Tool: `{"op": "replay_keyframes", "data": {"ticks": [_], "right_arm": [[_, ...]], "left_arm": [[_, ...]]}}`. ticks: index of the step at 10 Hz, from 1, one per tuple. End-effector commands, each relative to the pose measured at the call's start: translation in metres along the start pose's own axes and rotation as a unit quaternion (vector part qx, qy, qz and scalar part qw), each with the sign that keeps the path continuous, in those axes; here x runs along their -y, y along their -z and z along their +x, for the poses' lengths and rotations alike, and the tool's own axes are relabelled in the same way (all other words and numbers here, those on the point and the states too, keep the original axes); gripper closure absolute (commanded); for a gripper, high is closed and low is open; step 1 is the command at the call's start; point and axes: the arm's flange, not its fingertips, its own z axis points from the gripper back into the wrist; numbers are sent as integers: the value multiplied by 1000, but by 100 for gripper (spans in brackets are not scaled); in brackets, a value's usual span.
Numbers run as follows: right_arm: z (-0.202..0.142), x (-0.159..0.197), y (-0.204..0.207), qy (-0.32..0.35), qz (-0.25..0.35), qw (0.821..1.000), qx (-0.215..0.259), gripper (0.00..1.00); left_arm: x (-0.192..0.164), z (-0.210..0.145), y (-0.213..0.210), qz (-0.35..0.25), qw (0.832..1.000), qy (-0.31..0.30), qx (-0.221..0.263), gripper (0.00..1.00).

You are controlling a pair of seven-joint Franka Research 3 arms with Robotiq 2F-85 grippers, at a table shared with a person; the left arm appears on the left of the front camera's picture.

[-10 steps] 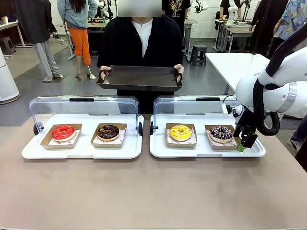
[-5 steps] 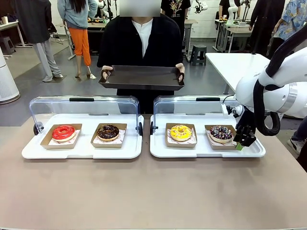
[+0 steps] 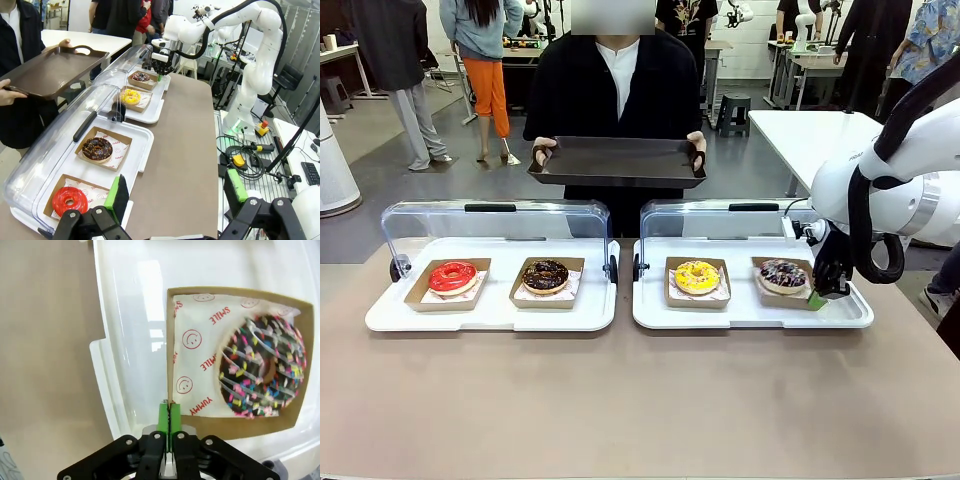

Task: Provide the desired donut to the person.
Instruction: Pick up and lift the Paper togo box containing the Donut pointed at by the person.

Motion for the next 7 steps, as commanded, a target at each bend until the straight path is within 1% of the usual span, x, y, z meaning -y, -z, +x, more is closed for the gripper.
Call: {"op": "replay_keyframes", "data": {"ticks": [1, 3, 4, 5, 7], "right_arm": [[1, 6, 2, 0, 3, 1000, -9, 100], [2, 4, -1, -3, 4, 1000, -9, 100], [4, -1, -9, -12, 10, 1000, -8, 100], [9, -12, -25, -35, 18, 999, -15, 100], [18, -34, -66, -60, 15, 998, -30, 100]], "left_arm": [[2, 1, -1, 0, 1000, -2, 3, 0], [2, 1, -1, 0, 1000, -2, 3, 0], [2, 1, -1, 0, 1000, -2, 3, 0], [2, 1, -1, 0, 1000, -2, 3, 0], [2, 1, -1, 0, 1000, -2, 3, 0]]}}
